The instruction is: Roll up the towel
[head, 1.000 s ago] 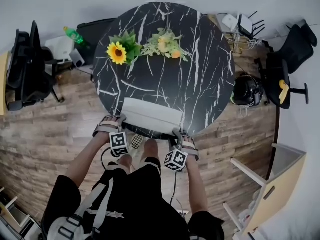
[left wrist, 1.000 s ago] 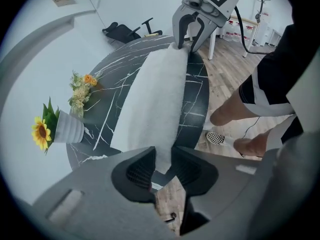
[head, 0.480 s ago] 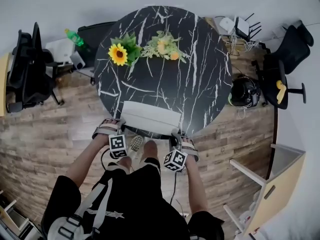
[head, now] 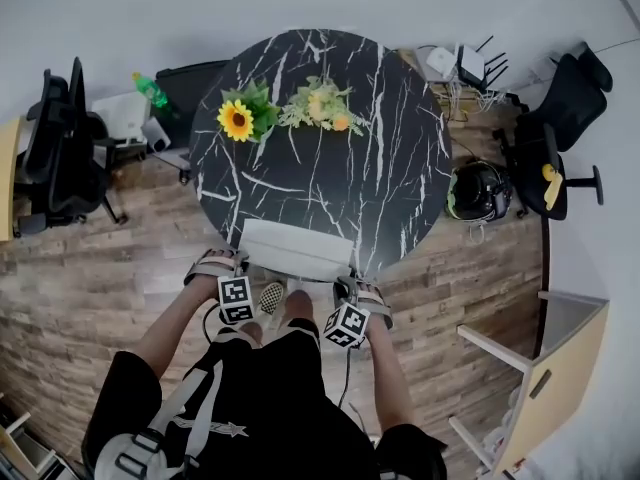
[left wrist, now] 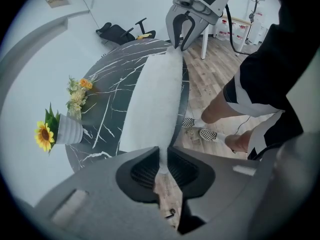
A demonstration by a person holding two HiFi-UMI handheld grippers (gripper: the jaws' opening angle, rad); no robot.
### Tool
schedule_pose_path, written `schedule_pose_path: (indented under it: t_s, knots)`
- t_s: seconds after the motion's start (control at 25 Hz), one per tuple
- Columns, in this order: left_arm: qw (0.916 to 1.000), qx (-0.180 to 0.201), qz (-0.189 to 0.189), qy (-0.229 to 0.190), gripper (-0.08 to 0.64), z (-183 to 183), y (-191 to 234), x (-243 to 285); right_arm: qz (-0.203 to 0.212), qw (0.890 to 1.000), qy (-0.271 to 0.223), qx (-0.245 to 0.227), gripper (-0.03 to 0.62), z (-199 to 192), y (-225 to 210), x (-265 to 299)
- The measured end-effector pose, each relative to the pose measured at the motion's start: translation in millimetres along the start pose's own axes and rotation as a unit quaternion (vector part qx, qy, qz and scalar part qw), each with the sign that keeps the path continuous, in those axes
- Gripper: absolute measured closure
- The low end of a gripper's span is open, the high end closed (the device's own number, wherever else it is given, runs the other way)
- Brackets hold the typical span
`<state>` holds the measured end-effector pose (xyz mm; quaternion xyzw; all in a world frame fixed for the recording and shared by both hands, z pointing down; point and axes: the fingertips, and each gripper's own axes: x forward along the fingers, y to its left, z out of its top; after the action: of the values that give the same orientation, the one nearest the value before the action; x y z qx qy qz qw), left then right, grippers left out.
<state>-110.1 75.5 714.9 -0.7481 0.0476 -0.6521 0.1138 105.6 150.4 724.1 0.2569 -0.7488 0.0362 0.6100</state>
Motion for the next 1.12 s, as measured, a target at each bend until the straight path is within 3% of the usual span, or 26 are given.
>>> schedule_pose_path:
  t_s: [1.12]
  knots:
    - [0.9997,-0.021,0.0,0.011,0.497,8,56,14,0.005,1.0,-0.021,0.011,0.538,9,-67,13]
